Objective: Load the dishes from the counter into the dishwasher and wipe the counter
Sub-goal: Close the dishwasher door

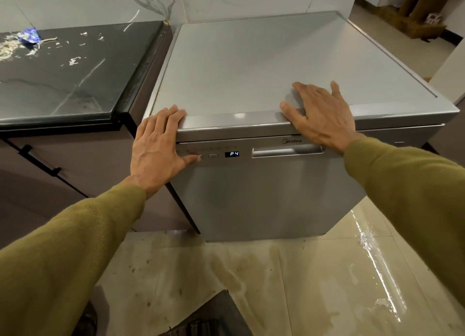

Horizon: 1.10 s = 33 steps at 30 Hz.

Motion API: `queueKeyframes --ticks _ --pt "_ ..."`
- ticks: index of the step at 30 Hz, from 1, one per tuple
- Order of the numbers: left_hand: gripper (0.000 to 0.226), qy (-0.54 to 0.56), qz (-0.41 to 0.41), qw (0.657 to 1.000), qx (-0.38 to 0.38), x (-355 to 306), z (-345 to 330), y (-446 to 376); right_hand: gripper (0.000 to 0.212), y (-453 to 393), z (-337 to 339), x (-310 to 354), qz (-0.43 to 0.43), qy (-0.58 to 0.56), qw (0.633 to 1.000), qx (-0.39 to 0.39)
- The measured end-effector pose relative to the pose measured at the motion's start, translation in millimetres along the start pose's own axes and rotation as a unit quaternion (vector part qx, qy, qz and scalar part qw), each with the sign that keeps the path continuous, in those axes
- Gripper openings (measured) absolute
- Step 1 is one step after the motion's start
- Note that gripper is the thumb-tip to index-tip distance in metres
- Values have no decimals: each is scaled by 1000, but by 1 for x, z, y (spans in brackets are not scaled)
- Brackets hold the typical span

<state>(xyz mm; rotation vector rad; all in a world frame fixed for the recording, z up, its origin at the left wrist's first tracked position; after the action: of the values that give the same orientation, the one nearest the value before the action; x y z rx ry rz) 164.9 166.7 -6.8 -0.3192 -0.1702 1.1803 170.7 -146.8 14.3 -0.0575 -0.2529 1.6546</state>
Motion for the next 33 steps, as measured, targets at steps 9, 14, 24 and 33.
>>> queueKeyframes --ticks 9,14,24,33 --pt "113 4 -8 1000 24 -3 3 -3 73 62 -8 -63 74 25 997 5" --pt "116 -1 -11 1000 29 -4 4 -5 82 73 6 -132 17 6 1000 9" --pt "119 20 -17 999 38 -4 0 -7 98 97 21 -213 -21 -17 999 35" --pt "110 15 -4 999 34 -8 1 -6 93 101 20 -206 -27 18 999 -28"
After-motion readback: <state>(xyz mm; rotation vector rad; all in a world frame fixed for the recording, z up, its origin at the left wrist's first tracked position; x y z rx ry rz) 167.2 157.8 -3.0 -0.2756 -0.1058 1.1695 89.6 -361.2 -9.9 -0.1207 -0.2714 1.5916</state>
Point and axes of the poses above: each hand's wrist, its own y-axis away from the middle knuckle, its own z-axis out of the back of the hand, x = y × z, the point moved 8 cm from there along -y, towards the middle knuckle, and after that the axes turned 6 degrees about x, right-handed, at the moved point
